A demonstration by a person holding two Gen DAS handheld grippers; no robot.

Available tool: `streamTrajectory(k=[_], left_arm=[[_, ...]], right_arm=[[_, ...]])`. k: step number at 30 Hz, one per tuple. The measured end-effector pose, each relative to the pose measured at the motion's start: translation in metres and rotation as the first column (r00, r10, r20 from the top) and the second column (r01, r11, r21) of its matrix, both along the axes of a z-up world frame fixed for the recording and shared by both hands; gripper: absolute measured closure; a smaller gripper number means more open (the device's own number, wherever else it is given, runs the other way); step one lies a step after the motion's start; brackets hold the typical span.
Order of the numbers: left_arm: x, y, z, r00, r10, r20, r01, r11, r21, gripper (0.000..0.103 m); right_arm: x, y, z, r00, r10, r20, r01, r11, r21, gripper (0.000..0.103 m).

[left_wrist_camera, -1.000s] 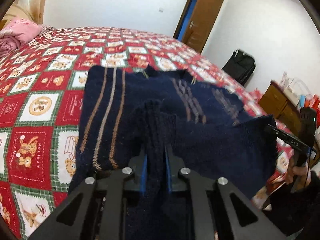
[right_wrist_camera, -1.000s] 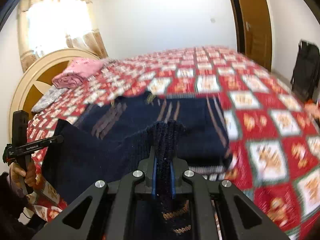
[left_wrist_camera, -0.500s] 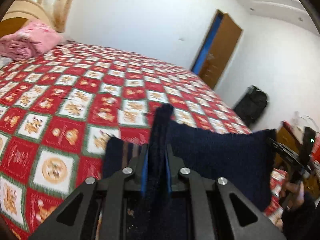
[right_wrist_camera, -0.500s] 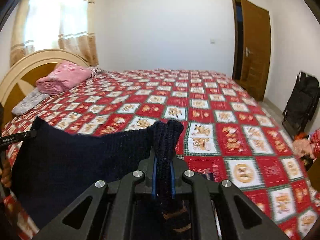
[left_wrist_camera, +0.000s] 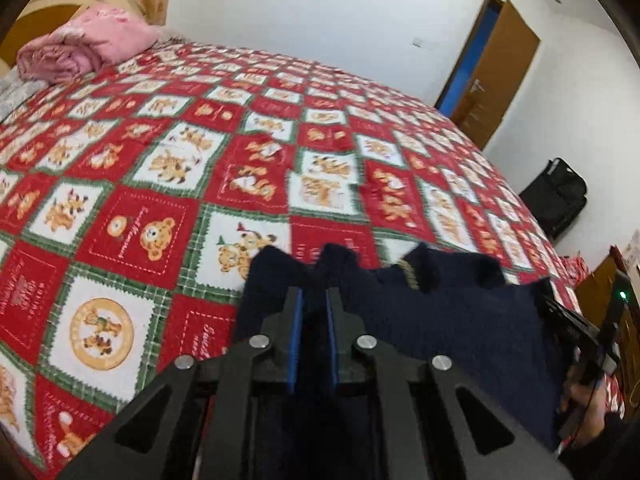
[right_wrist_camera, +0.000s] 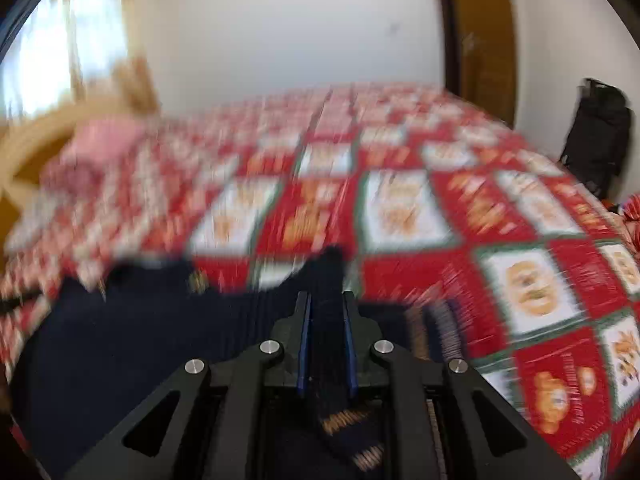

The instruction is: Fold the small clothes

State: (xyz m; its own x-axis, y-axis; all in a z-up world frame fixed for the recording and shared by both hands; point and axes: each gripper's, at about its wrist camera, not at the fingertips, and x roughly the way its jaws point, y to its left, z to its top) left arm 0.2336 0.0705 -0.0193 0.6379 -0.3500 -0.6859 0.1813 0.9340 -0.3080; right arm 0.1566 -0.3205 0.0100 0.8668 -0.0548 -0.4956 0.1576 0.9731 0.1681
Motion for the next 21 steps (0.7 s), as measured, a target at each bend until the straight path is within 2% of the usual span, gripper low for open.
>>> streamTrajectory(k=[2, 3, 4, 5, 6, 7, 8, 9, 13, 15, 18, 20, 21], left_arm=[[-0.014, -0.004, 0.014, 0.999, -0.031, 0.026, 0.031, 0.999, -0.01, 0.084], [-0.022, -0.007, 0.02, 0.998, -0.049, 0.038, 0.049, 0.999, -0.009, 0.075], [-0.031, -0.011, 0.026, 0.996, -0.07, 0.059, 0.07, 0.998, -0.004, 0.062], [-0.037, -0.016, 0.03, 0.993, -0.085, 0.079, 0.085, 0.996, 0.003, 0.056], [-0.046, -0.02, 0.035, 0.99, -0.097, 0.101, 0.096, 0.995, 0.016, 0.044], [-0.056, -0.026, 0.038, 0.986, -0.109, 0.124, 0.105, 0.994, 0.034, 0.036], [-0.066, -0.033, 0.038, 0.981, -0.129, 0.142, 0.123, 0.991, 0.053, 0.035], [-0.073, -0.039, 0.037, 0.978, -0.149, 0.148, 0.14, 0.988, 0.068, 0.032], [-0.103, -0.061, 0.021, 0.971, -0.192, 0.146, 0.173, 0.976, 0.131, 0.032], [-0.108, -0.064, 0.01, 0.975, -0.18, 0.127, 0.165, 0.979, 0.121, 0.032], [-0.104, -0.065, -0.008, 0.99, -0.124, 0.069, 0.114, 0.985, 0.132, 0.032], [-0.095, -0.064, -0.02, 0.996, -0.076, 0.035, 0.07, 0.984, 0.164, 0.032], [-0.09, -0.062, -0.026, 0.999, -0.049, 0.009, 0.047, 0.981, 0.186, 0.029]], right_arm=[[-0.028, -0.008, 0.02, 0.996, -0.039, 0.086, 0.036, 0.999, 0.031, 0.087], [-0.048, -0.011, 0.03, 0.993, -0.078, 0.094, 0.076, 0.997, 0.025, 0.081], [-0.057, -0.01, 0.034, 0.992, -0.093, 0.081, 0.092, 0.996, 0.017, 0.074], [-0.07, -0.009, 0.035, 0.994, -0.101, 0.051, 0.101, 0.995, 0.008, 0.059], [-0.085, -0.005, 0.033, 0.997, -0.07, 0.013, 0.07, 0.997, 0.012, 0.056], [-0.095, 0.0, 0.029, 1.0, -0.029, -0.011, 0.029, 0.999, 0.021, 0.056], [-0.106, 0.008, 0.023, 0.999, 0.023, -0.034, -0.022, 1.0, 0.02, 0.056], [-0.122, 0.023, 0.016, 0.997, 0.06, -0.05, -0.061, 0.998, -0.025, 0.056], [-0.143, 0.062, -0.009, 0.994, 0.088, -0.06, -0.098, 0.976, -0.196, 0.056], [-0.137, 0.062, -0.019, 0.993, 0.08, -0.081, -0.094, 0.977, -0.189, 0.064], [-0.118, 0.058, -0.037, 0.991, 0.034, -0.129, -0.061, 0.976, -0.211, 0.064], [-0.105, 0.044, -0.057, 0.977, 0.012, -0.213, -0.041, 0.99, -0.135, 0.064], [-0.104, 0.036, -0.061, 0.981, 0.013, -0.195, -0.03, 0.996, -0.085, 0.064]])
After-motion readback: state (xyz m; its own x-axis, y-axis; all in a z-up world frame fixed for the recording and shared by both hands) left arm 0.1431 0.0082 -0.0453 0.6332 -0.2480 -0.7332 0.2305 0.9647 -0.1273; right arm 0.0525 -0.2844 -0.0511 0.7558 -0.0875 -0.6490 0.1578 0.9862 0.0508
